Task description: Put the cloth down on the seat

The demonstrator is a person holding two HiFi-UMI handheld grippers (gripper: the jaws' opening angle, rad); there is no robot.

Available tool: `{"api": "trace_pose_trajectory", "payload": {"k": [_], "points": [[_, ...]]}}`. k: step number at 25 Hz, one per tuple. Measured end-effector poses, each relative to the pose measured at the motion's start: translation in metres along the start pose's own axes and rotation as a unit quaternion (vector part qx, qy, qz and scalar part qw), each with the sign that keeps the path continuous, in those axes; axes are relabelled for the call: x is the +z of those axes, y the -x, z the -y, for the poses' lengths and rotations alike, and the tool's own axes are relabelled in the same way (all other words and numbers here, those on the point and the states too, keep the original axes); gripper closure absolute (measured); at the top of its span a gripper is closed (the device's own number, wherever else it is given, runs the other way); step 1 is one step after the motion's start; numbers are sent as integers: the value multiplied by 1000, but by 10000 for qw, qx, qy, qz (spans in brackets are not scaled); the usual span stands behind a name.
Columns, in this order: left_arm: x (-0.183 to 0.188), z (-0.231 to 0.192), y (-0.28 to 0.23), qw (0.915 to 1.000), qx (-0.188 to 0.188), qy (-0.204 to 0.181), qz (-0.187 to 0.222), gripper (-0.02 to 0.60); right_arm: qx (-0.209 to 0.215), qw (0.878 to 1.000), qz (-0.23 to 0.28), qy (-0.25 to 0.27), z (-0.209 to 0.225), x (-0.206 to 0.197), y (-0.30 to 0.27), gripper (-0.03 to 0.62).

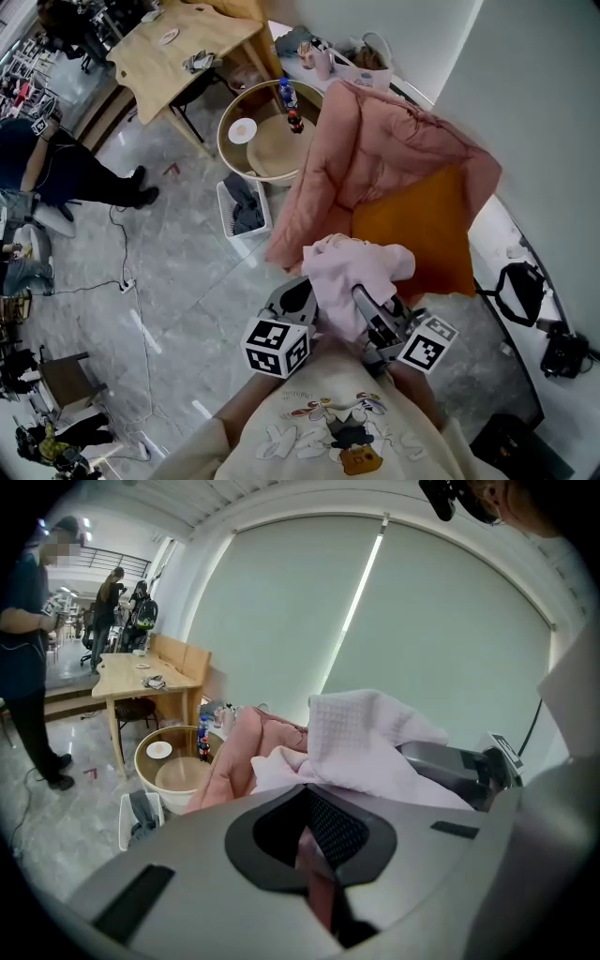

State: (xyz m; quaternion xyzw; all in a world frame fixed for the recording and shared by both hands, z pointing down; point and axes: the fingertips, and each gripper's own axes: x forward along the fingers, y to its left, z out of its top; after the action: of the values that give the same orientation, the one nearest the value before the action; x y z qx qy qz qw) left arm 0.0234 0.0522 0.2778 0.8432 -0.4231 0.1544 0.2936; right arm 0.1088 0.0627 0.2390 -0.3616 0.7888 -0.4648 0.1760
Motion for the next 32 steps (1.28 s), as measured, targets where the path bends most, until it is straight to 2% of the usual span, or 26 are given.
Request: {"api": "trace_pose_trajectory", "payload": {"k": [7,18,28,32], "points": [[-7,3,-17,9995,226,203,-109,577,24,9997,-102,-214,28,12,6,430],[-3,-9,-40,9987,239,391,-209,577,-33,9986,-296,-428,47,20,-14,430],[-12,-43,-73,9965,193,763,-295,577,-266,9978,-482,-375,80,19,-51,430],[-19,-56,-84,9962,178,771,-358,577,-289,9968,-593,-461,90,13,-61,430]]}}
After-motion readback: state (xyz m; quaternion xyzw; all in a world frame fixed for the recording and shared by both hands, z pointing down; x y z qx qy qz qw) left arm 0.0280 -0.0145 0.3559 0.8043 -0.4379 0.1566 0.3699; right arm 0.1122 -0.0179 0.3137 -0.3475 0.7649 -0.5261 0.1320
